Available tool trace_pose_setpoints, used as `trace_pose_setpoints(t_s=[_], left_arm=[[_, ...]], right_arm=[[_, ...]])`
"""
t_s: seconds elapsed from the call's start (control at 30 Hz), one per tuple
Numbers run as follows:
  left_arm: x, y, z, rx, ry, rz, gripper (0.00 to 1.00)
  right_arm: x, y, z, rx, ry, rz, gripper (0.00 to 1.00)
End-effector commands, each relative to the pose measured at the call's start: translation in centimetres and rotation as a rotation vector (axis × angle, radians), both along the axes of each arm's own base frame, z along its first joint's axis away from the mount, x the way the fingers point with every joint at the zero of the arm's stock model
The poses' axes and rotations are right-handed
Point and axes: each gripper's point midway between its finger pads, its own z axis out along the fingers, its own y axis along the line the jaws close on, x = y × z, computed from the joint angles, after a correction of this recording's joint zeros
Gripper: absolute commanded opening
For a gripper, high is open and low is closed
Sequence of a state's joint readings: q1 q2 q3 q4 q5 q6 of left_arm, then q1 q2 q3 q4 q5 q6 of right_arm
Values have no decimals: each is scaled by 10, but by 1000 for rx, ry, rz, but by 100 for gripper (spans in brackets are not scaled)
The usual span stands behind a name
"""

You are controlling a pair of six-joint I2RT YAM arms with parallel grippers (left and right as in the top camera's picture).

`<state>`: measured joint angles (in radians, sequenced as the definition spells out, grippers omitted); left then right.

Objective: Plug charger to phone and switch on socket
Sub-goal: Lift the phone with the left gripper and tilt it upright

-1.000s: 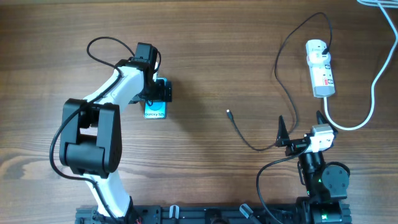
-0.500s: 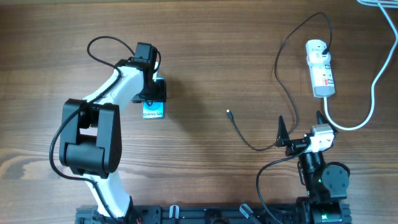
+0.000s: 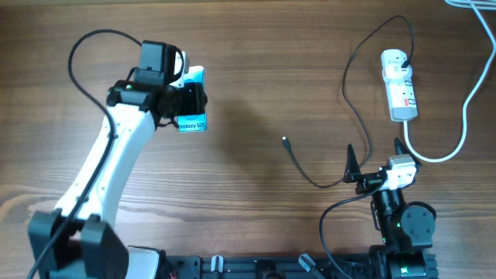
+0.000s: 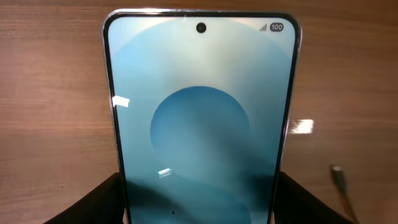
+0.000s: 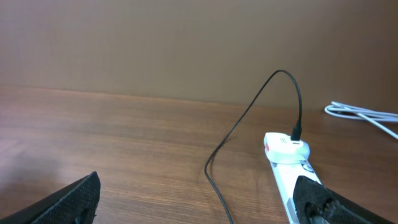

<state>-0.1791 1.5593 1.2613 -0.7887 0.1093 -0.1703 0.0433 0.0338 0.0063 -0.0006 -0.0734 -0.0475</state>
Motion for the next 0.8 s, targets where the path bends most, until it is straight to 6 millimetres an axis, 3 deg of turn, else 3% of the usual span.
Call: trace_pose_setpoints(t_s=[0.0, 0.1, 0.23, 0.3, 0.5, 0.63, 0.77], left_arm=[[-23, -19, 37, -177, -7, 13, 48], [-68, -38, 44, -339, 169, 48, 47], [-90, -34, 34, -334, 289, 108, 47], [-97, -34, 32, -341, 333, 146, 43], [-108, -36, 29, -376, 416, 217, 43], [-123, -65, 28, -533, 599, 175, 42], [-149, -73, 33, -593, 754, 180, 39]], right_arm=[[0, -1, 1, -5, -5, -9, 100], [0, -1, 1, -5, -5, -9, 100], [0, -1, 1, -5, -5, -9, 100], [0, -1, 1, -5, -5, -8, 100], [0, -1, 1, -5, -5, -9, 100], [0, -1, 1, -5, -5, -8, 100], [0, -1, 1, -5, -5, -9, 99]])
